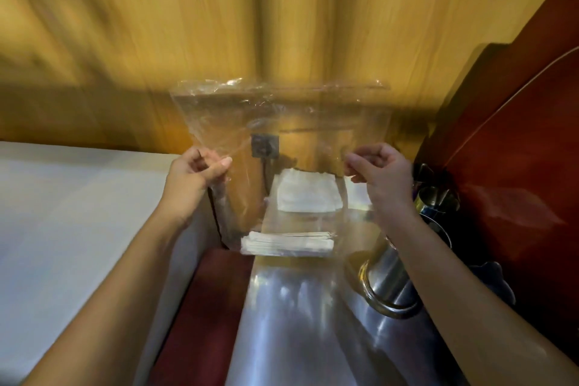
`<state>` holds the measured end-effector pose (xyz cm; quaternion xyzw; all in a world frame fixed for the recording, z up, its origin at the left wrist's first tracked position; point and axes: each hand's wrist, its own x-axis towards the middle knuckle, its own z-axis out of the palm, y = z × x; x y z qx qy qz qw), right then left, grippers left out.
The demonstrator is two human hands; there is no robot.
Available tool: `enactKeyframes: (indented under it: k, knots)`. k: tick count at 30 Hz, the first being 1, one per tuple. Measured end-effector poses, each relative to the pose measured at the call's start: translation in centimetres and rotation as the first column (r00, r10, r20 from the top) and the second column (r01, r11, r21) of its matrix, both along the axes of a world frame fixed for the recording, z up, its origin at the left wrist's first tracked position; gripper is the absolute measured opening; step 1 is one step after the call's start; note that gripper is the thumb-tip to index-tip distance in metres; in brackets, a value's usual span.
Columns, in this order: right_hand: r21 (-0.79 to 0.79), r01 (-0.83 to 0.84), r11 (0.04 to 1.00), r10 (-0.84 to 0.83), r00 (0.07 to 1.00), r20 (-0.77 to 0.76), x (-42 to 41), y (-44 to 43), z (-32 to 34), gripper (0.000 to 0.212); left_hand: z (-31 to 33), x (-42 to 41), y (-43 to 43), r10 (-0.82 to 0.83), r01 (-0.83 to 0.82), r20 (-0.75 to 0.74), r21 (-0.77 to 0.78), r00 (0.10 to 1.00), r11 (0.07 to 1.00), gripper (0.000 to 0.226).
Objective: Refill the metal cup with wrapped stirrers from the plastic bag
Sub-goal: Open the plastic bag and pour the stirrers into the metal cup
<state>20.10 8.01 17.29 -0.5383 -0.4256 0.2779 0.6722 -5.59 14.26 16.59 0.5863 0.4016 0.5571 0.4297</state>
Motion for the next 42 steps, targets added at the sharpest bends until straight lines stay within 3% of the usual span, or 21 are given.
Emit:
enactKeyframes:
  k: [5, 7, 9, 10, 12, 15, 17, 20, 23, 25, 28, 32, 34, 38, 42]
  knots:
    - [0.032, -0.015, 0.999, 0.015, 1.000, 0.001, -0.1, -0.2, 0.7, 0.015, 0.0, 0.4, -0.4, 0.037, -0.039, -0.052, -0.035, 0.998, 0.999, 0.024]
    - [0.032, -0.025, 0.999, 0.025, 0.999, 0.023, -0.1, -0.2, 0.7, 0.017, 0.0, 0.6, -0.3, 0.117, -0.122, -0.062, -0.091, 0.991, 0.988, 0.027]
    - [0.020, -0.041, 0.999, 0.040, 0.998, 0.046, -0.3, -0.3, 0.7, 0.019, 0.4, 0.6, -0.3, 0.257, -0.270, -0.132, -0.091, 0.957, 0.959, 0.046]
    - [0.015, -0.047, 0.999, 0.046, 0.997, 0.057, -0.4, -0.4, 0.6, 0.020, 0.8, 0.6, -0.4, 0.352, -0.361, -0.195, -0.013, 0.916, 0.933, 0.053]
    - [0.010, -0.057, 0.998, 0.056, 0.995, 0.080, -0.5, -0.4, 0.5, 0.022, 2.2, 0.9, -1.2, 0.547, -0.466, -0.309, 0.298, 0.778, 0.833, 0.055]
    - [0.009, -0.082, 0.997, 0.080, 0.990, 0.116, -0.6, -0.5, 0.5, 0.019, 5.4, 2.7, -3.5, 0.648, -0.228, -0.348, 0.738, 0.678, 0.635, 0.041]
    - [0.007, -0.105, 0.994, 0.104, 0.985, 0.135, -0.8, -0.5, 0.6, 0.018, 7.6, 4.4, -4.8, 0.620, 0.055, -0.401, 0.865, 0.675, 0.499, 0.033]
    - [0.028, -0.142, 0.989, 0.136, 0.979, 0.150, -1.0, -0.6, 0.8, 0.019, 10.0, 7.5, -6.0, 0.585, 0.428, -0.539, 0.841, 0.605, 0.332, 0.027]
    - [0.045, -0.155, 0.987, 0.145, 0.975, 0.167, -1.1, -0.7, 0.8, 0.025, 10.6, 10.1, -5.9, 0.615, 0.625, -0.600, 0.751, 0.512, 0.212, 0.023]
    - [0.042, -0.149, 0.988, 0.139, 0.972, 0.188, -1.1, -0.7, 0.8, 0.025, 10.8, 11.1, -5.4, 0.661, 0.707, -0.644, 0.666, 0.384, 0.238, 0.029]
    - [0.045, -0.165, 0.985, 0.155, 0.973, 0.174, -1.1, -1.1, 0.7, 0.020, 11.5, 11.9, -4.5, 0.649, 0.758, -0.737, 0.531, 0.191, 0.379, 0.020]
    - [0.040, -0.157, 0.987, 0.147, 0.972, 0.183, -0.9, -1.6, 0.5, 0.014, 13.4, 12.4, -3.9, 0.597, 0.753, -0.796, 0.450, 0.095, 0.481, 0.017]
    - [0.042, -0.160, 0.986, 0.149, 0.970, 0.190, -0.8, -1.9, 0.2, 0.016, 14.1, 12.2, -3.5, 0.618, 0.730, -0.780, 0.478, 0.097, 0.489, 0.018]
    - [-0.004, -0.150, 0.989, 0.147, 0.965, 0.219, -0.3, -2.7, -1.2, 0.020, 15.9, 10.8, -2.5, 0.606, 0.654, -0.761, 0.583, 0.231, 0.482, 0.020]
    - [-0.082, -0.135, 0.987, 0.151, 0.960, 0.235, 0.4, -3.8, -3.1, 0.022, 17.8, 9.2, -1.2, 0.581, 0.584, -0.756, 0.628, 0.300, 0.515, 0.012]
